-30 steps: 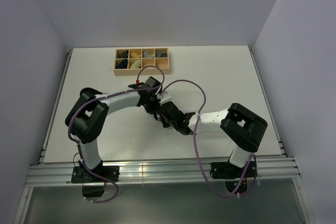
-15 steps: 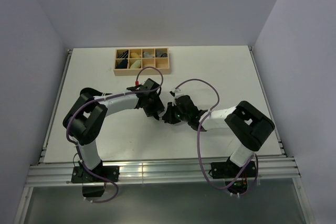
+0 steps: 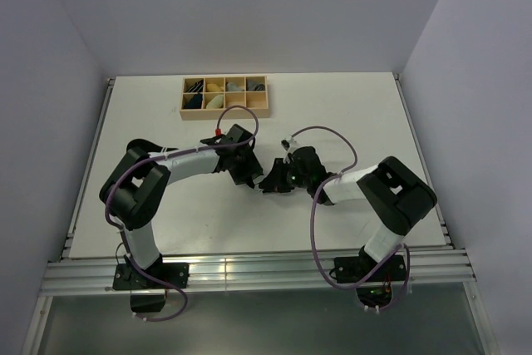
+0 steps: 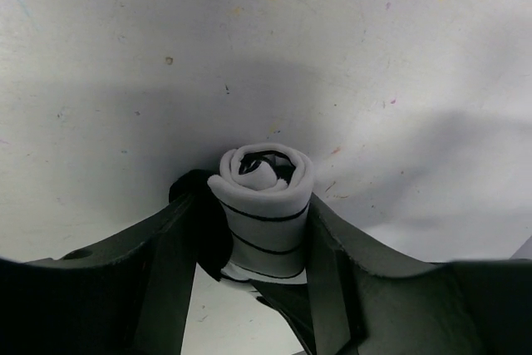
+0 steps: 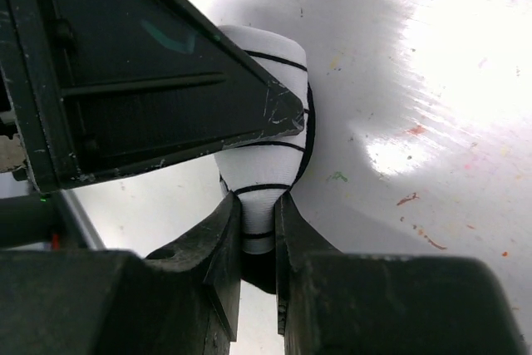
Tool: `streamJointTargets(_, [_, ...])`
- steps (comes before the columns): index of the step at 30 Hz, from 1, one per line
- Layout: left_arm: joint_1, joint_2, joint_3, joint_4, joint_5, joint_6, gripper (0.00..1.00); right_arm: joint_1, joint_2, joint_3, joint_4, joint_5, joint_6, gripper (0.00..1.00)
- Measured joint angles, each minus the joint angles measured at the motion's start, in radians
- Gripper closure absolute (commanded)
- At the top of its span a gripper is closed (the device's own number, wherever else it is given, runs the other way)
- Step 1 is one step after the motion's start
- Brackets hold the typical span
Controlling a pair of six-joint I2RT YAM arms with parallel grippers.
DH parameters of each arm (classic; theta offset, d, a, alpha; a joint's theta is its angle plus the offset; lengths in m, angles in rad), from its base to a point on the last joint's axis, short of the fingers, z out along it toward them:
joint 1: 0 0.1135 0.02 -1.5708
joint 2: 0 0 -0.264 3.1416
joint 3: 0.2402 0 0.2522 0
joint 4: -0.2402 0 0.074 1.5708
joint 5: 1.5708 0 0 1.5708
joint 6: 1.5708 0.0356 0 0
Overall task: Roll the socks
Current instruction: Roll the sock at the center of the board, then pick up the sock at the center of the board.
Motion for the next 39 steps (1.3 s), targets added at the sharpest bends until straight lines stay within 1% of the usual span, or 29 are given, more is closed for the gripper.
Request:
streamJointTargets(10, [0.016,0.000,-0.014,0.031,0.030,-0.022,0.43,-0.053,0.064,-0.006,0.110,-0.106,0.101,1.00])
streamJointTargets(14, [0.024,0.000,-0.018,0.043,0.047,-0.033,0.33,-0.065,0.090,-0.008,0.148,-0.129,0.135,1.00])
streamJointTargets(15, [0.024,0.000,-0.018,0.047,0.050,-0.033,0.32,-0.068,0.095,-0.008,0.156,-0.134,0.142,1.00])
streamJointTargets(28, [0.031,0.002,-0.022,0.070,0.092,-0.046,0.32,-0.093,0.128,-0.011,0.236,-0.178,0.240,1.00])
streamJointTargets(30, [0.032,0.002,-0.025,0.079,0.095,-0.051,0.34,-0.095,0.128,-0.012,0.246,-0.182,0.251,1.00])
streamJointTargets(31, [0.033,0.002,-0.027,0.086,0.098,-0.054,0.37,-0.096,0.128,-0.012,0.252,-0.182,0.257,1.00])
streamJointTargets(33, [0.035,0.002,-0.034,0.092,0.100,-0.058,0.40,-0.096,0.128,-0.012,0.257,-0.183,0.267,1.00])
streamJointTargets(34, [0.036,0.002,-0.038,0.095,0.101,-0.060,0.44,-0.097,0.128,-0.012,0.258,-0.185,0.270,1.00])
streamJointTargets(36, [0.038,0.002,-0.044,0.106,0.109,-0.066,0.47,-0.097,0.128,-0.012,0.258,-0.188,0.272,1.00])
streamJointTargets(39, [0.041,0.001,-0.058,0.137,0.121,-0.081,0.57,-0.097,0.128,-0.012,0.258,-0.190,0.274,1.00])
